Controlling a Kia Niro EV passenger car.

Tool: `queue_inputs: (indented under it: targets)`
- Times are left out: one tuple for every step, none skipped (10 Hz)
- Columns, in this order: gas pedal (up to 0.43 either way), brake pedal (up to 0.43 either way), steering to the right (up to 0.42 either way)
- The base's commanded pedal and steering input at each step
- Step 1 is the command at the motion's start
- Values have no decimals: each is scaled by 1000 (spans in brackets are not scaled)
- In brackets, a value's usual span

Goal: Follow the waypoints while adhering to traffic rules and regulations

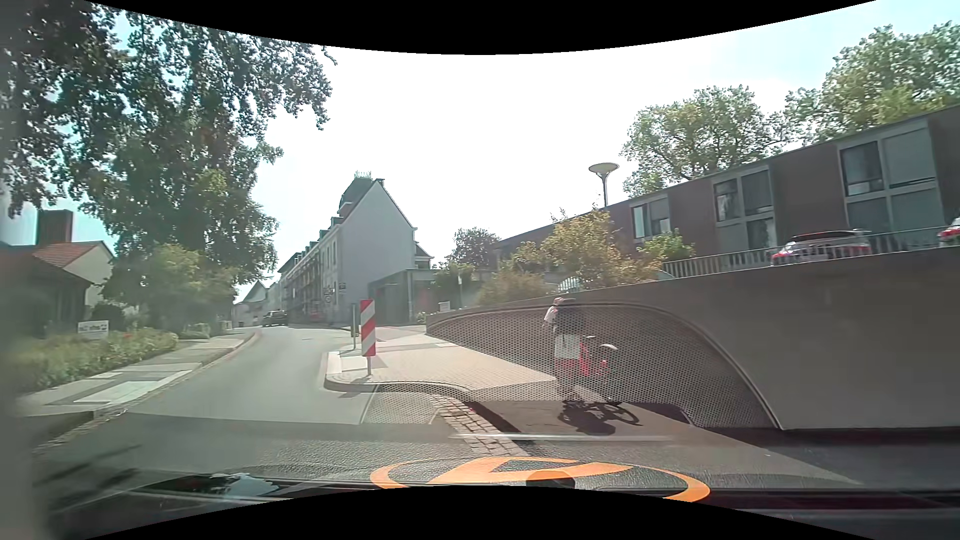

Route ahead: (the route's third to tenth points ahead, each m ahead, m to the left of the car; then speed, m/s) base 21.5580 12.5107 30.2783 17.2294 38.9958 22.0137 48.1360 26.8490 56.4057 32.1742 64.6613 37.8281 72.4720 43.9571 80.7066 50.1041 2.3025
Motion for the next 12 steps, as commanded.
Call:
queue_inputs:
  targets:
    - [47,0,-642]
    - [47,0,-626]
    - [47,0,-608]
    - [47,0,-593]
    - [47,0,-575]
    - [59,0,-559]
    - [59,0,-553]
    - [59,0,-550]
    - [59,0,-544]
    - [67,0,-535]
    - [177,0,-527]
    - [209,0,-527]
